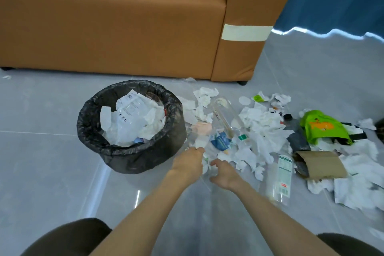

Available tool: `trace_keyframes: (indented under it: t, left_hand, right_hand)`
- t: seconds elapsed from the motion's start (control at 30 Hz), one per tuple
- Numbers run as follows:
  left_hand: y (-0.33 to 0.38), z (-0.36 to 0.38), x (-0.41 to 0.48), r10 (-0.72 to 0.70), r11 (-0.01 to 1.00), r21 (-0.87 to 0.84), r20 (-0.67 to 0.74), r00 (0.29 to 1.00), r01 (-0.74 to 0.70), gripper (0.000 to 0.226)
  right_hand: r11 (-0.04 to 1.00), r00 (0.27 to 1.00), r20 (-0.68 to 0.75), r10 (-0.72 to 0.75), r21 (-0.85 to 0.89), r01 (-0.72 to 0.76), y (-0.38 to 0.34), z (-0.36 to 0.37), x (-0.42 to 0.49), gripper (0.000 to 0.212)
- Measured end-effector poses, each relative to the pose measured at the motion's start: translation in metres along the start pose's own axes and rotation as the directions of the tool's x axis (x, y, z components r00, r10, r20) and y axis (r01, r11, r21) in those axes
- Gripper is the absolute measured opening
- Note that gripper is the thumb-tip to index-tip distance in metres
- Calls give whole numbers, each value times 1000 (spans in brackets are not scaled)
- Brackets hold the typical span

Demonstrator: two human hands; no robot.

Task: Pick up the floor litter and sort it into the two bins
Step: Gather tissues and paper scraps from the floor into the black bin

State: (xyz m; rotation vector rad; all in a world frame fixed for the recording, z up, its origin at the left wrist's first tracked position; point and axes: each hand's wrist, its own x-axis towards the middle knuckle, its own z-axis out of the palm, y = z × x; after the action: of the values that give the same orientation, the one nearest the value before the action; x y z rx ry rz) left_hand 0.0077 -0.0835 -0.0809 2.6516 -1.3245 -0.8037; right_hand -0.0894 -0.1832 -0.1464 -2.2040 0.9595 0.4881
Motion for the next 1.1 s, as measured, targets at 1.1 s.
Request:
trace_keyframes:
  t: [1.1]
  left_hand:
    - [-30,128,11,-118,964,-259,-193,974,65,28]
  right_hand:
    - [931,954,-19,300,226,-288,59,46,-3,63]
